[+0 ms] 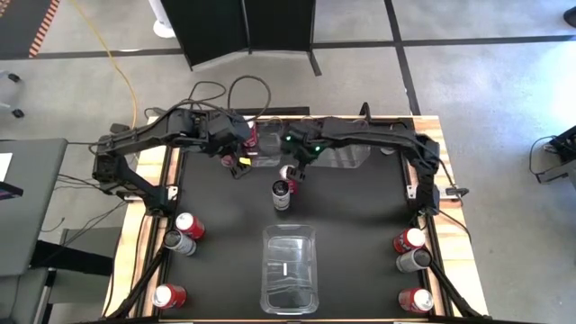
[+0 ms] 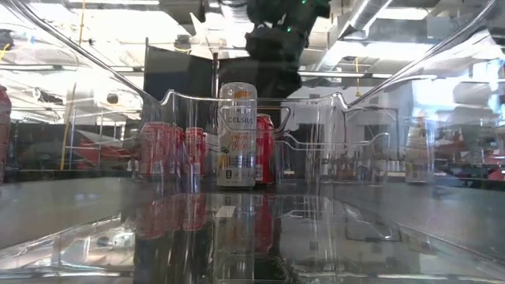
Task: Sort soda cans
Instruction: Put the red white soda can into the left transparent bin
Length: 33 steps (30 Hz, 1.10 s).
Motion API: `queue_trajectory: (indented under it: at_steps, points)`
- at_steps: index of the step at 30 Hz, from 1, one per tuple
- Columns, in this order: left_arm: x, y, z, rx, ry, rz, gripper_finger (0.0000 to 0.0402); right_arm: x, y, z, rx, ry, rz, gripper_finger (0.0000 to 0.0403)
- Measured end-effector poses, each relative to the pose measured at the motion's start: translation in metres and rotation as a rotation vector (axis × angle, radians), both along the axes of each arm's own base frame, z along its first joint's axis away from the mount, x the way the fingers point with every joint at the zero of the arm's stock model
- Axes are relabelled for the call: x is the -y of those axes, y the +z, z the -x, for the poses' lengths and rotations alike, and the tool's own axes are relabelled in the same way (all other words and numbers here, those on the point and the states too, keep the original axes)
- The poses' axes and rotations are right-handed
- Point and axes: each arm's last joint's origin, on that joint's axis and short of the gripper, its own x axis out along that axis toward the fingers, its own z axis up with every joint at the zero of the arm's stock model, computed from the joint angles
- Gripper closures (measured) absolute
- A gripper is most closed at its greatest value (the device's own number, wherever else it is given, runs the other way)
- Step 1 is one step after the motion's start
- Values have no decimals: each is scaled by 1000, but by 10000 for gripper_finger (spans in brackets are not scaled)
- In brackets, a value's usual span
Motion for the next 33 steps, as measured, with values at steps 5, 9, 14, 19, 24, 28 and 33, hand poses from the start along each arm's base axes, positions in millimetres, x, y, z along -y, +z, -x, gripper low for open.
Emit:
queue_trajectory:
  at_steps: [5,9,14,19,24,28,33]
  points:
    - [-2,-10,-20,107,-70,3,54,0,42,29,80,-139,-47,18]
    - [-15,-30,-41,243,-2,152,54,-8,73,63,85,-281,-56,19]
    - [-32,-69,-67,196,104,218,54,-28,111,112,103,-376,10,19]
    - [-45,-102,-97,109,96,258,54,-33,132,145,148,-475,50,19]
    - [-47,-108,-116,97,127,307,54,-37,143,164,175,-519,74,19]
    - [-43,-108,-126,98,112,326,54,-38,142,168,155,-531,76,19]
    - [-43,-118,-133,42,132,330,54,-39,140,164,138,-513,83,19]
